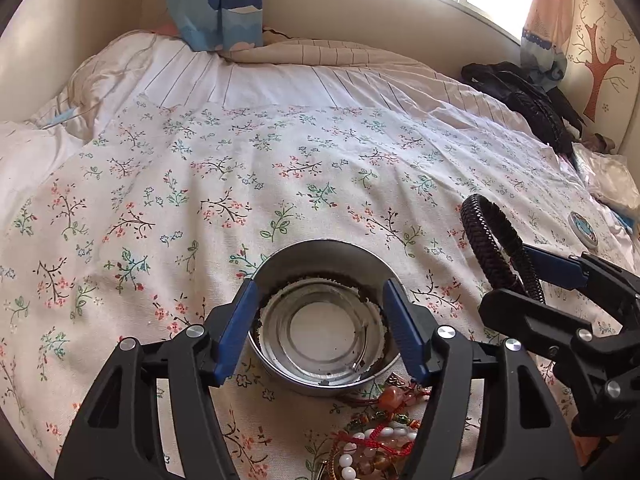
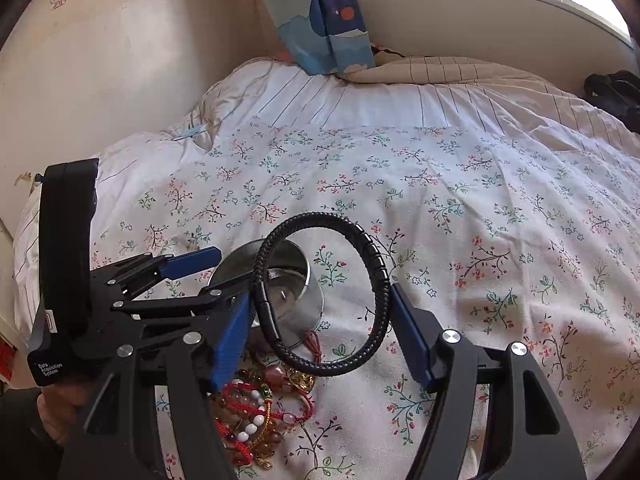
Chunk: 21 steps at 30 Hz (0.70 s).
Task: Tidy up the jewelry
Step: 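Carry both bracelets over the silver tin and open both tools to drop them in, then withdraw both open tools from the tin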
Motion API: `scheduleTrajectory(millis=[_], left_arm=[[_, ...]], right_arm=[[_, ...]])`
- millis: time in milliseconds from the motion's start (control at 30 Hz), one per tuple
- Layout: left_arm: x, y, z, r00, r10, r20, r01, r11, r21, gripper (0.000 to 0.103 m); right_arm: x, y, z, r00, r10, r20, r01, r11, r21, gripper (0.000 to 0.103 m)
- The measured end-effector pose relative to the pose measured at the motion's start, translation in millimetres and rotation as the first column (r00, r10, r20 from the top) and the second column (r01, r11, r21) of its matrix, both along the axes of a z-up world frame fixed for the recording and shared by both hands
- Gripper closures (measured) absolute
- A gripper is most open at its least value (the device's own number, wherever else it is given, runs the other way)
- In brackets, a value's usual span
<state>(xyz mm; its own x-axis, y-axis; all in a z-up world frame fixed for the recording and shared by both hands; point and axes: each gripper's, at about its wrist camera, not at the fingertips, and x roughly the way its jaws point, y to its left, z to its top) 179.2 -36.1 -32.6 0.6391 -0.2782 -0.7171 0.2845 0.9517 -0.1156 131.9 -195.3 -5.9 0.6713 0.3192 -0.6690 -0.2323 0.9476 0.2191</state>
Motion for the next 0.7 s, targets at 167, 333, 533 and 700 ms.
scheduleTrajectory(millis=[167, 333, 533, 700], left_arm=[[-4, 20, 13, 0.997, 0.063, 0.037, -0.062, 0.998, -0.033, 0.035], [-18, 61, 36, 0.972, 0.218, 0.082, -0.212, 0.974, -0.080, 0.028], [-42, 90, 48, 0.928, 0.353, 0.120, -0.343, 0.935, -0.096, 0.020], [-56, 96, 47, 0.915, 0.389, 0.108, -0.379, 0.920, -0.105, 0.019]], right_arm=[[2, 5, -1, 1.000, 0.005, -0.001, -0.005, 1.000, -0.005, 0.038], [12, 32, -1, 0.998, 0.065, 0.000, -0.065, 0.997, -0.031, 0.038], [28, 74, -15, 0.989, 0.145, -0.032, -0.147, 0.984, -0.100, 0.037], [33, 78, -25, 0.990, 0.128, -0.055, -0.134, 0.982, -0.130, 0.034]])
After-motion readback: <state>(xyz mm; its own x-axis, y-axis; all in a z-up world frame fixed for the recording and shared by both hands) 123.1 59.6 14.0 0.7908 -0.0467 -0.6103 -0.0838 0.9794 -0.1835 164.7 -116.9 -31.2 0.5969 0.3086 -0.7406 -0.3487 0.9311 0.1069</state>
